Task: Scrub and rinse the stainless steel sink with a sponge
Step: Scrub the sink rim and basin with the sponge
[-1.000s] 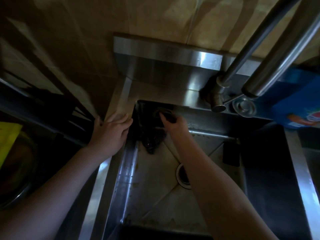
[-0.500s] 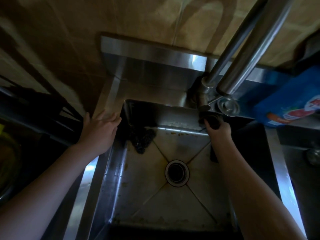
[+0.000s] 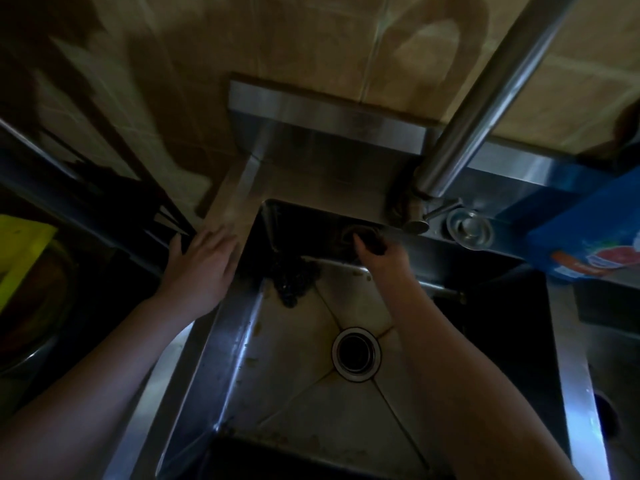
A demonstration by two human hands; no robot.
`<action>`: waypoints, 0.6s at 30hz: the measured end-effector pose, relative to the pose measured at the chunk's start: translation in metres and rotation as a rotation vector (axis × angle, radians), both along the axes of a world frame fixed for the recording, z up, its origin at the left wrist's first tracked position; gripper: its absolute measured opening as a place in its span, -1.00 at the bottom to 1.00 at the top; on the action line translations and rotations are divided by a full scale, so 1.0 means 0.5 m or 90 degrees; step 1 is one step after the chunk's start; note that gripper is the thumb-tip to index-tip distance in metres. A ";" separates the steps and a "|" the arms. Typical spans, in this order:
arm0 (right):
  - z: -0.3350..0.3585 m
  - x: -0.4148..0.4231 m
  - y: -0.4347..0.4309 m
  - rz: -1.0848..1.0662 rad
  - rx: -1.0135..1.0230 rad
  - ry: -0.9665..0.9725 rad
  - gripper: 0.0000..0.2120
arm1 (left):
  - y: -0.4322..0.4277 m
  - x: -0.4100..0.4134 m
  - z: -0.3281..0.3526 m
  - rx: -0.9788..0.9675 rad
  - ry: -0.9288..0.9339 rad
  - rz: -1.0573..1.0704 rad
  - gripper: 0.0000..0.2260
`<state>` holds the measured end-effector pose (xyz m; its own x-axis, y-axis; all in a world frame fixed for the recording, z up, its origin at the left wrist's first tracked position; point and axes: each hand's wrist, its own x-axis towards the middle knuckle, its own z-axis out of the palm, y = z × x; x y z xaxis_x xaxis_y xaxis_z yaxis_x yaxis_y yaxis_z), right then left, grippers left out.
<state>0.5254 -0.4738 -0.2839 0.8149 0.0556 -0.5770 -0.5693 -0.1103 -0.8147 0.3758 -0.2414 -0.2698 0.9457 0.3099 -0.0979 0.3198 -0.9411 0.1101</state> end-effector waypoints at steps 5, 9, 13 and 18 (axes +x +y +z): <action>-0.002 0.026 -0.142 -0.067 0.004 -0.010 -0.68 | -0.029 0.007 0.004 0.026 0.032 -0.028 -0.60; 0.017 0.084 -0.224 -0.479 0.322 0.181 -0.65 | -0.053 0.010 0.006 0.041 0.056 -0.032 -0.56; 0.031 0.066 -0.290 -0.341 0.109 0.053 -0.72 | -0.059 0.002 0.004 0.024 0.060 -0.024 -0.55; 0.021 0.076 -0.262 -0.449 0.307 0.052 -0.71 | -0.058 -0.011 0.001 0.037 0.063 -0.017 -0.55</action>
<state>0.5632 -0.6047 -0.2734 0.7080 -0.1930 -0.6793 -0.4341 0.6397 -0.6343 0.3702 -0.2706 -0.2691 0.9403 0.2928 -0.1735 0.3014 -0.9532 0.0246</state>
